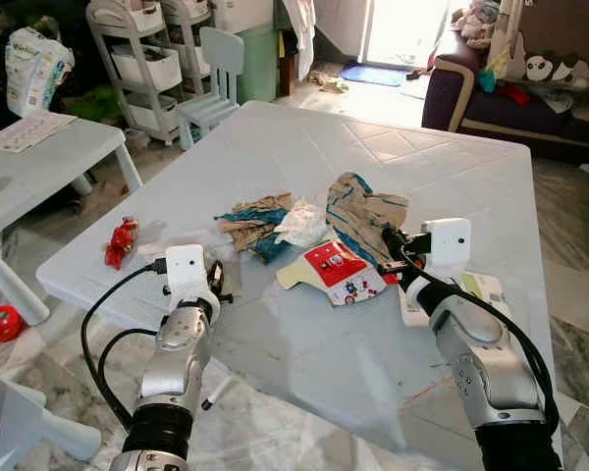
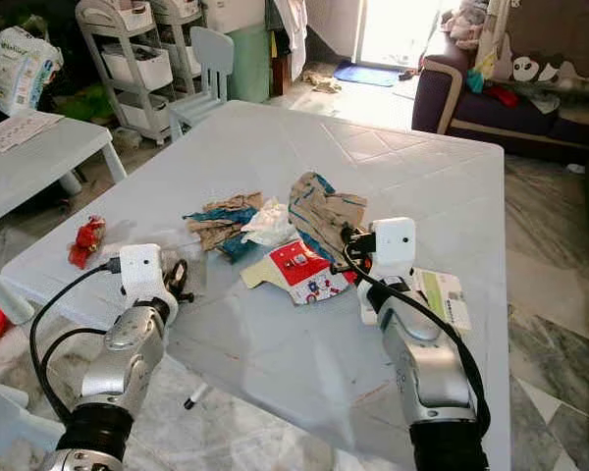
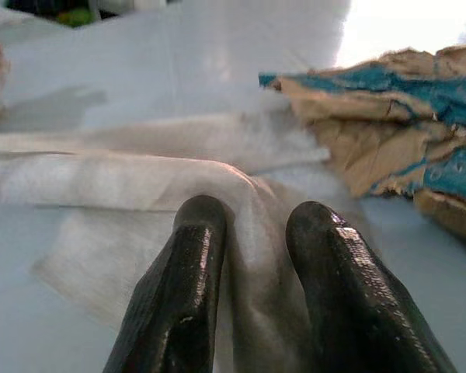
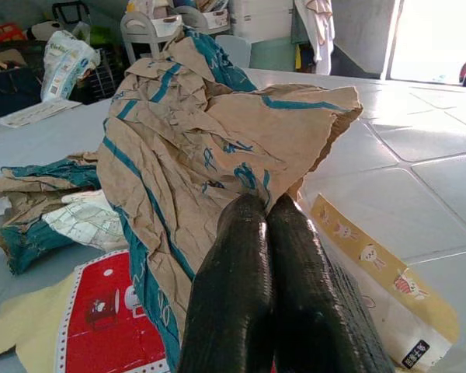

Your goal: Picking trash to rubbish bin

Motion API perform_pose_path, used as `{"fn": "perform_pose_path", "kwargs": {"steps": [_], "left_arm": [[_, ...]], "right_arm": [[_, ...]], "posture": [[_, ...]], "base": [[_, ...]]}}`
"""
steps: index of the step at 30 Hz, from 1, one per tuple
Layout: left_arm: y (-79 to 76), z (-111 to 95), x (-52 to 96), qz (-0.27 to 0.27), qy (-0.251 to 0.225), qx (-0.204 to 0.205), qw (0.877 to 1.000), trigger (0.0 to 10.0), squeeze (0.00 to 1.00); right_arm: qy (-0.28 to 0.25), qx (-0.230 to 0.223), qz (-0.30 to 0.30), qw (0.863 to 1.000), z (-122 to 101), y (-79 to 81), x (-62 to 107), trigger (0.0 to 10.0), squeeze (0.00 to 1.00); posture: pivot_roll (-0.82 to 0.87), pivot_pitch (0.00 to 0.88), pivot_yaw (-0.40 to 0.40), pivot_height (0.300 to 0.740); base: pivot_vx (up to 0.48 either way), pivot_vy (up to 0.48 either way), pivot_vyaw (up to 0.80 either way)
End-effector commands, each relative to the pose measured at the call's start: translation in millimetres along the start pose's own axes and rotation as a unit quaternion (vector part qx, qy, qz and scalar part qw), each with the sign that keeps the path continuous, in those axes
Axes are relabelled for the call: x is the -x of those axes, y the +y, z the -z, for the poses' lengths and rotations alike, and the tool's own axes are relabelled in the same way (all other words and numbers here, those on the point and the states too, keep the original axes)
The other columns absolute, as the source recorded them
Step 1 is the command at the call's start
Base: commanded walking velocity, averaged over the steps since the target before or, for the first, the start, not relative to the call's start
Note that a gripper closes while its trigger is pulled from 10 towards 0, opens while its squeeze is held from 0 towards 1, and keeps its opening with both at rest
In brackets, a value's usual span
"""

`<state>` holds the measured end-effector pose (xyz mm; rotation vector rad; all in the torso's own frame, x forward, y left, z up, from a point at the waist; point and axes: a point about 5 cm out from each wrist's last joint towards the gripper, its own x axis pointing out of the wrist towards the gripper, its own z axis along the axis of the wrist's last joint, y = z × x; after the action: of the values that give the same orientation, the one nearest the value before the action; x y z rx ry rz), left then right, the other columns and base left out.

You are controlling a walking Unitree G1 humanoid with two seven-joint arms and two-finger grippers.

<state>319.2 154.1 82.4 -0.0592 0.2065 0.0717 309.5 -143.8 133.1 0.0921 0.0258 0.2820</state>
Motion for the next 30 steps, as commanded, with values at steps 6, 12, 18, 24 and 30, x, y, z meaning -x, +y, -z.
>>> {"fn": "perform_pose_path", "kwargs": {"steps": [6, 12, 18, 24, 30], "left_arm": [[-2.4, -3.4, 7.7, -0.005, -0.034, 0.001, 0.999, 0.0, 0.0], [-3.1, -16.4, 11.1, -0.015, -0.081, -0.019, 0.996, 0.0, 0.0], [-11.4, -44.8, 12.9, 0.0, -0.161, -0.055, 0.985, 0.0, 0.0], [-23.0, -67.6, 19.2, 0.021, -0.229, -0.08, 0.97, 0.0, 0.0], [-22.0, -84.1, 25.8, 0.002, -0.279, -0.103, 0.955, 0.0, 0.0]], "right_arm": [[-0.012, 0.006, -0.006, 1.0, -7.5, 2.0, -3.0, 0.0, 0.0], [-0.013, 0.008, -0.007, 1.0, -7.9, 2.2, -4.2, 0.0, 0.0], [-0.015, 0.011, -0.008, 1.0, -8.9, 2.2, -6.2, 0.0, 0.0], [-0.019, 0.012, -0.007, 1.0, -10.7, 2.0, -8.3, 0.0, 0.0], [-0.023, 0.012, -0.008, 1.0, -12.8, 3.8, -8.9, 0.0, 0.0]], "posture": [[-0.02, 0.0, -0.013, 0.74], [-0.02, 0.0, -0.015, 0.74], [-0.01, 0.0, -0.018, 0.74], [-0.01, 0.0, -0.016, 0.74], [-0.01, 0.0, -0.015, 0.74]], "base": [[0.0, 0.0, 0.0], [0.0, 0.0, 0.0], [0.0, 0.0, 0.0], [0.0, 0.0, 0.0], [0.0, 0.0, 0.0]]}}
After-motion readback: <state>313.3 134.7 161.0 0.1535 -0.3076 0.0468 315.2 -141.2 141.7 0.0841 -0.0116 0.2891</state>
